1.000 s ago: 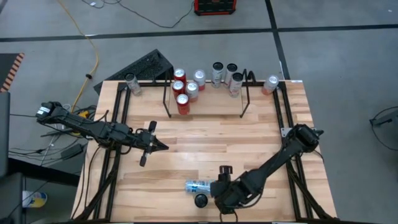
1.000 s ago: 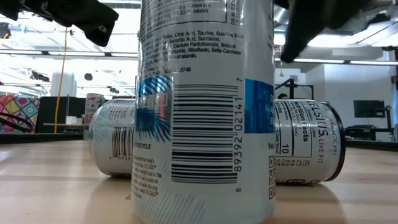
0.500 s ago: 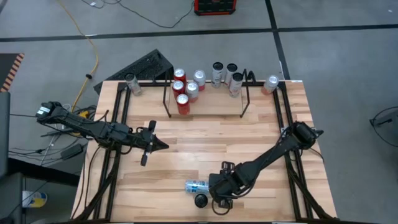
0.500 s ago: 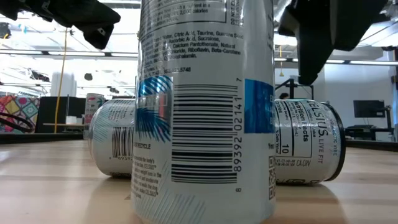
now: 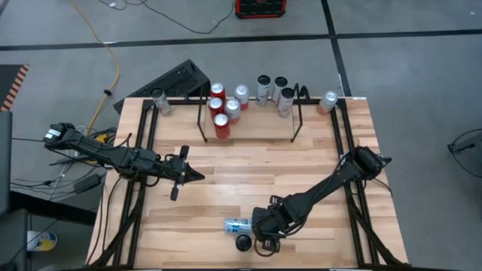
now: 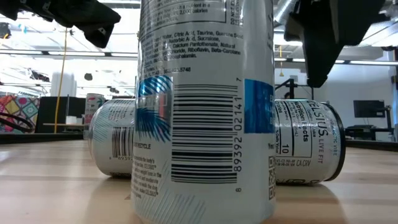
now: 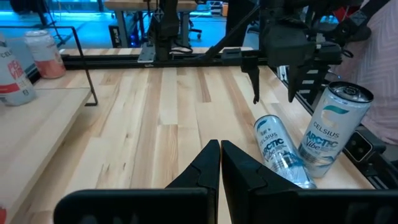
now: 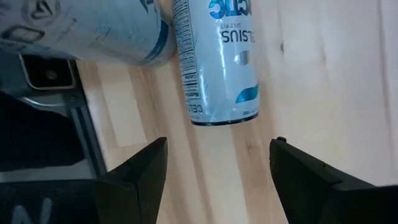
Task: Place canned beverage on shelf
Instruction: Adjust the white blue soda can
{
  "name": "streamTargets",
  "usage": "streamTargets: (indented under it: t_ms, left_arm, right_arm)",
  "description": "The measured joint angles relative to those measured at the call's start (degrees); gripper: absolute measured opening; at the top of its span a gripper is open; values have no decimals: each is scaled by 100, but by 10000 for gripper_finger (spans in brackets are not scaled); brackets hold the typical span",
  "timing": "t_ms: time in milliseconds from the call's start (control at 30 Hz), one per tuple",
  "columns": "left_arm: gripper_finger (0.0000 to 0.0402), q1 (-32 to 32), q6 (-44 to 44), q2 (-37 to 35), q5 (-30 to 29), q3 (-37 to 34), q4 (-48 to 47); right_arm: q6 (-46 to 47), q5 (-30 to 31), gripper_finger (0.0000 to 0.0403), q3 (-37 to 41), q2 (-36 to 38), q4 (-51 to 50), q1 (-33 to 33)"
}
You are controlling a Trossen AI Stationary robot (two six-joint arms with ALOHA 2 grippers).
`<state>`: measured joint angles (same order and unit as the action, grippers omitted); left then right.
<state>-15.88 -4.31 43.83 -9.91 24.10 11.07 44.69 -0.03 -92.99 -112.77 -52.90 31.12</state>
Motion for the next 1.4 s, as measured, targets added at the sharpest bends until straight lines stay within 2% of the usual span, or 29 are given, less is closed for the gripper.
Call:
streamTargets:
  t_ms: [133,433,533,733,800,933,1067,1167,1400]
  left_arm:
    - [0,0,19,0,2,0,-2]
    - [0,0,14,0,18,0,-4]
    - [0,0,14,0,20,0,-4]
    - [0,-2,8,0,22,0,-6]
    - [0,-1,6,1,22,0,-6]
    - [0,0,12,0,20,0,-6]
    - [0,0,48,0,14,0,-6]
    - [0,-1,52,1,35,0,-23]
    - [0,-2,75,0,48,0,-89]
  right_arm:
    - [181,-204,261,2,0,266,-82]
    - [142,-317,269,4,0,151,-83]
    - [215,-316,294,120,2,159,-73]
    - [297,-319,377,471,0,11,-43]
    - [182,-341,394,503,0,49,-12]
    - [-179,-304,387,429,2,302,84]
    - [-505,237,377,430,-17,537,210]
    - [-624,425,376,428,-184,786,230]
    - [-770,481,376,424,-594,1467,198]
